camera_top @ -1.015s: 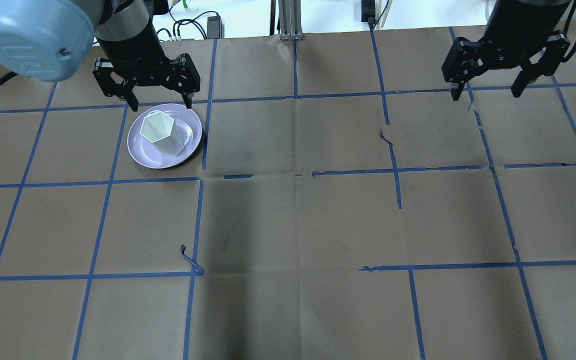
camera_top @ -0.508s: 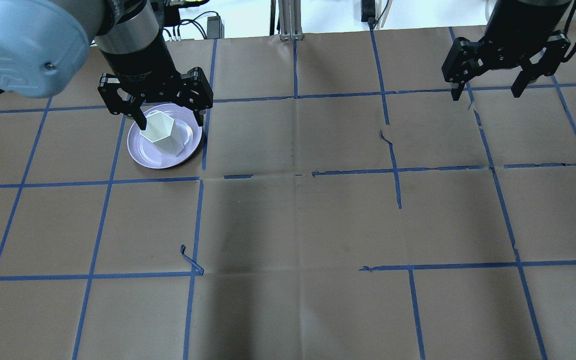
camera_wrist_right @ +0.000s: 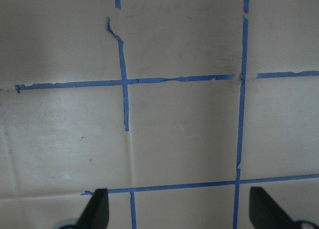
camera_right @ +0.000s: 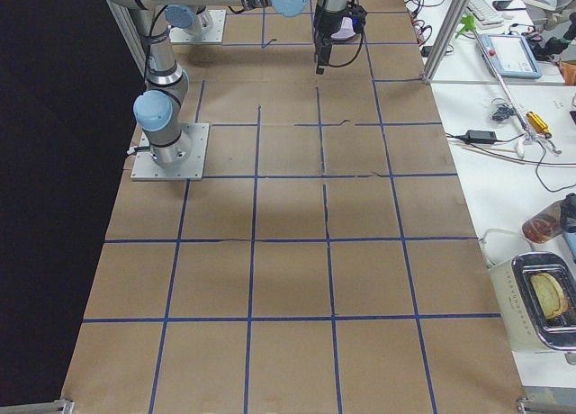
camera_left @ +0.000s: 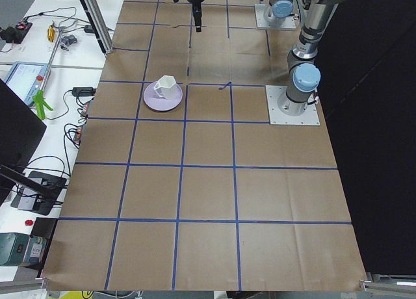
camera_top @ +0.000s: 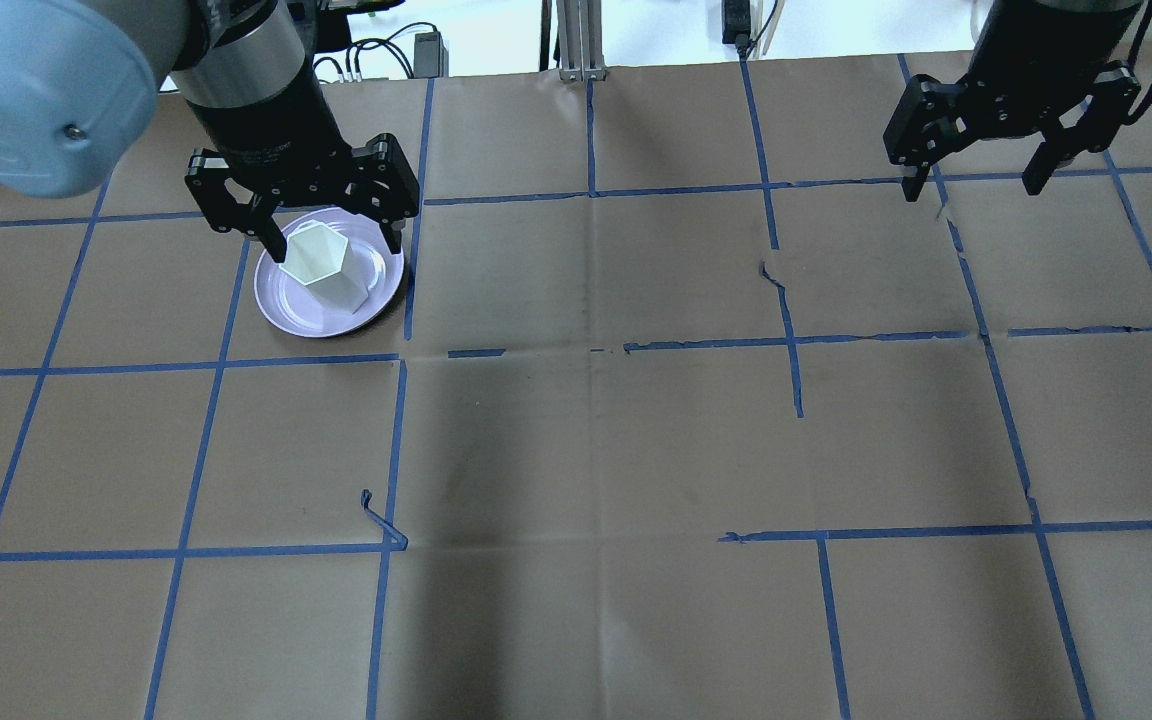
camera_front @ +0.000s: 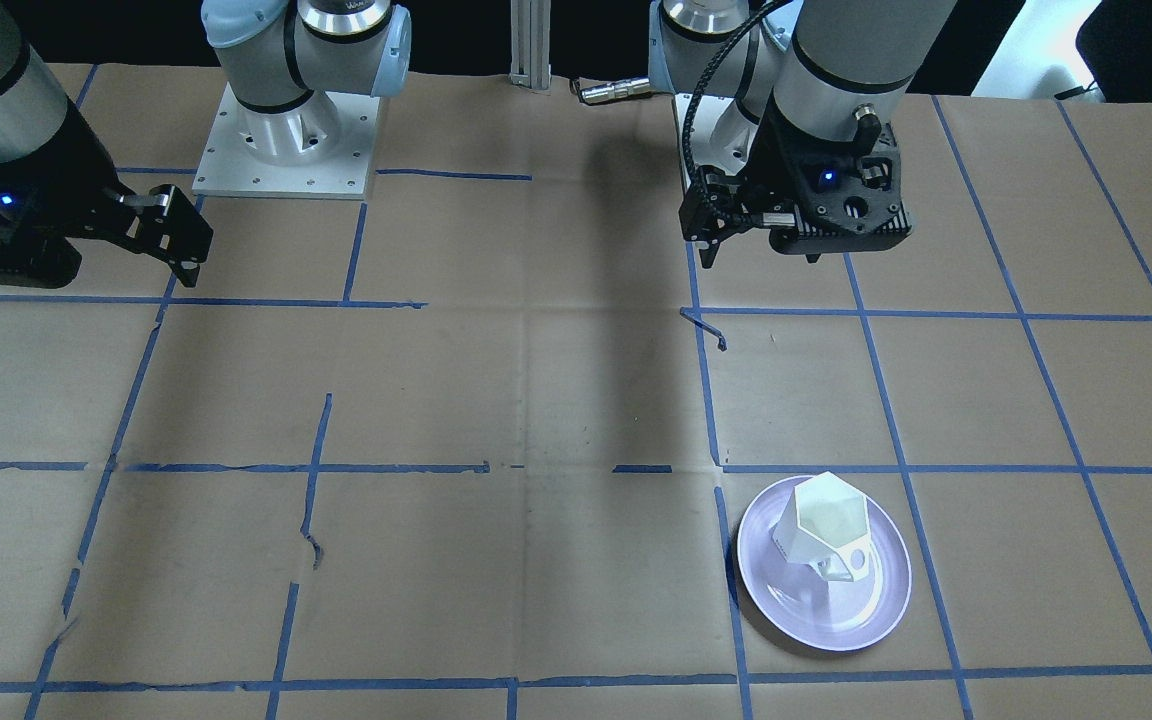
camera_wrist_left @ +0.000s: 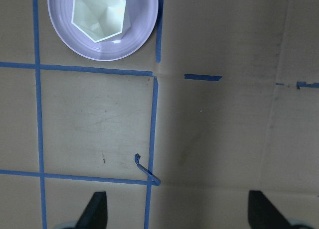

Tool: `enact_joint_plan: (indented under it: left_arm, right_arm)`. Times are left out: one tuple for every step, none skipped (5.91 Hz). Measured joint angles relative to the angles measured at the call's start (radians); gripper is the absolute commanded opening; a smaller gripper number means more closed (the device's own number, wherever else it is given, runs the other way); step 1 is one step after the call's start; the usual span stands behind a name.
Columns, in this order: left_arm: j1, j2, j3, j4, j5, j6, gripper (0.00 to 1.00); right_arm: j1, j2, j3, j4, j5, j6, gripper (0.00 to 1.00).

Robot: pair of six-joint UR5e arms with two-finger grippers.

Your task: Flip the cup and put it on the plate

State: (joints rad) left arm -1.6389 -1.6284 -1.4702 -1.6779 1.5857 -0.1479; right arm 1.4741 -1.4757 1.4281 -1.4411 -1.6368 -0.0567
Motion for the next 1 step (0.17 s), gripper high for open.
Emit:
enact_joint_plan:
  left_arm:
    - [0.005, 0.005, 0.0, -0.002, -0.001, 0.003, 0.99]
  right_arm:
    - [0.0, 0.0, 0.0, 0.0, 0.0, 0.0, 1.0]
